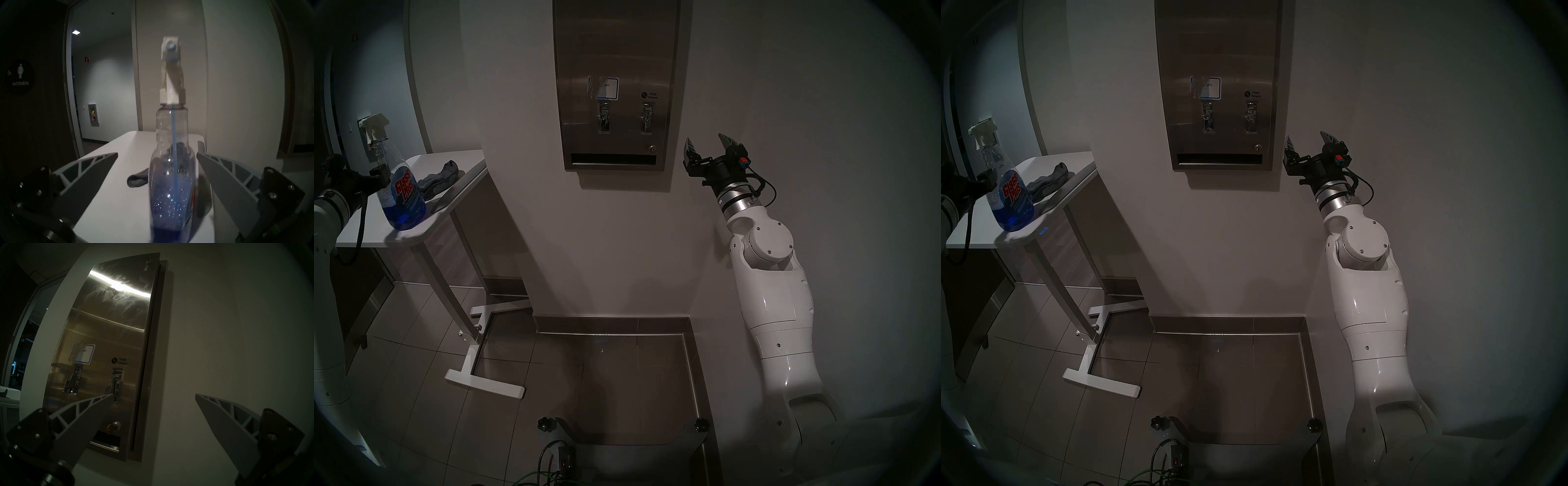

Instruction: Pick up the cleaner bottle and spray the cleaner onto the surface

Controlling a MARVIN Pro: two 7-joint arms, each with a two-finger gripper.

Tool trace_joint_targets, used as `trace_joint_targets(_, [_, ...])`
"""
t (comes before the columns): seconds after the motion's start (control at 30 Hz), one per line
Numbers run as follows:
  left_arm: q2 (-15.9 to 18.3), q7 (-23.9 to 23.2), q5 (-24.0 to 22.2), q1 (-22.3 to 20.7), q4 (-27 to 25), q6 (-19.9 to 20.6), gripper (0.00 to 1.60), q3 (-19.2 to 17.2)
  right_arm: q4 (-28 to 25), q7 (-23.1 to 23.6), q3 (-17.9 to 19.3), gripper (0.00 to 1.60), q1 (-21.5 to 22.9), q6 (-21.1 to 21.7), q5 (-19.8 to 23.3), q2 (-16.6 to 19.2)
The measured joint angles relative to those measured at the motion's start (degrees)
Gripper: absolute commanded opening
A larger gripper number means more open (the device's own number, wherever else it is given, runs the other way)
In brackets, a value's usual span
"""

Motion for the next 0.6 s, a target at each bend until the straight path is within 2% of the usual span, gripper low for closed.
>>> trace_joint_targets(0.23, [-0.3, -4.3, -1.7, 0.0, 3.1, -4.0, 1.6, 0.1, 0.0, 0.0, 0.0, 1.6, 0.0, 0.0, 0.0, 0.0])
trace_joint_targets(0.6, [-0.5, -6.3, -2.7, -1.2, 6.2, -7.3, 1.6, 2.1, 0.0, 0.0, 0.0, 1.6, 0.0, 0.0, 0.0, 0.0])
